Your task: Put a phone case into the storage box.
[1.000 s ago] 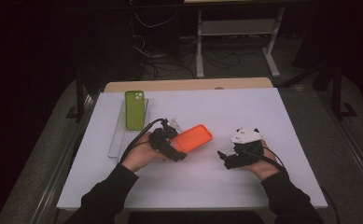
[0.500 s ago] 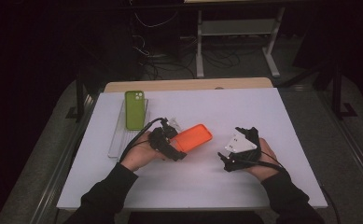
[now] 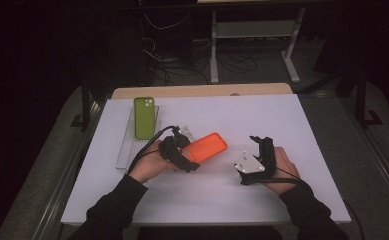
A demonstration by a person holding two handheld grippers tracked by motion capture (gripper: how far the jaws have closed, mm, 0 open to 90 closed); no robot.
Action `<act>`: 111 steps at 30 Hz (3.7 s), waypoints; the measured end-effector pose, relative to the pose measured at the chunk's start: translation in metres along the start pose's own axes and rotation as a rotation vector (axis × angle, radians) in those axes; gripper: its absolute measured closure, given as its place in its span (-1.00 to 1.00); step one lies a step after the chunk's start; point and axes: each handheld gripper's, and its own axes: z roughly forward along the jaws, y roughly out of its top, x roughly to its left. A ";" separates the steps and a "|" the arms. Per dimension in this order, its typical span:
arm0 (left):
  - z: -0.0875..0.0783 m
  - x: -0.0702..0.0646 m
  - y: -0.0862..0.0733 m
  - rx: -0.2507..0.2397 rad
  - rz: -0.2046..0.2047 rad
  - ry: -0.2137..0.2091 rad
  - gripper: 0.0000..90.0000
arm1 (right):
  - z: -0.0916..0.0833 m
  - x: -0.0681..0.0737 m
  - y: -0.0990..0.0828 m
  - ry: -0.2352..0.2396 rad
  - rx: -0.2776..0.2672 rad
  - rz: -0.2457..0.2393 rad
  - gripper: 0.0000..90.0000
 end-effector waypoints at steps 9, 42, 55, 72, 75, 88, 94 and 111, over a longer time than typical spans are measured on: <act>-0.001 0.000 0.002 -0.012 -0.014 0.000 -0.64 | 0.000 0.008 0.005 -0.093 -0.015 -0.198 -1.00; -0.004 -0.002 0.011 -0.004 0.007 -0.012 -0.64 | 0.024 0.039 0.043 -0.221 -0.125 -0.496 -0.90; -0.003 -0.002 0.011 0.017 0.035 -0.004 -0.64 | 0.034 0.053 0.048 -0.239 -0.118 -0.618 -0.08; -0.003 -0.002 0.012 0.018 0.041 -0.005 -0.65 | 0.028 0.058 0.051 -0.233 -0.123 -0.655 0.72; -0.001 -0.002 0.012 -0.001 0.023 -0.008 -0.65 | 0.029 0.059 0.051 -0.233 -0.115 -0.659 0.73; -0.020 0.003 0.007 -0.142 0.040 -0.026 -1.00 | 0.026 0.045 0.047 -0.183 -0.076 -0.502 0.74; -0.023 0.006 0.004 -0.149 0.028 -0.023 -1.00 | 0.024 0.029 0.043 -0.082 -0.055 -0.314 0.74; -0.025 0.013 0.001 -0.205 -0.043 -0.001 -1.00 | 0.020 -0.018 0.027 0.241 -0.085 0.369 0.74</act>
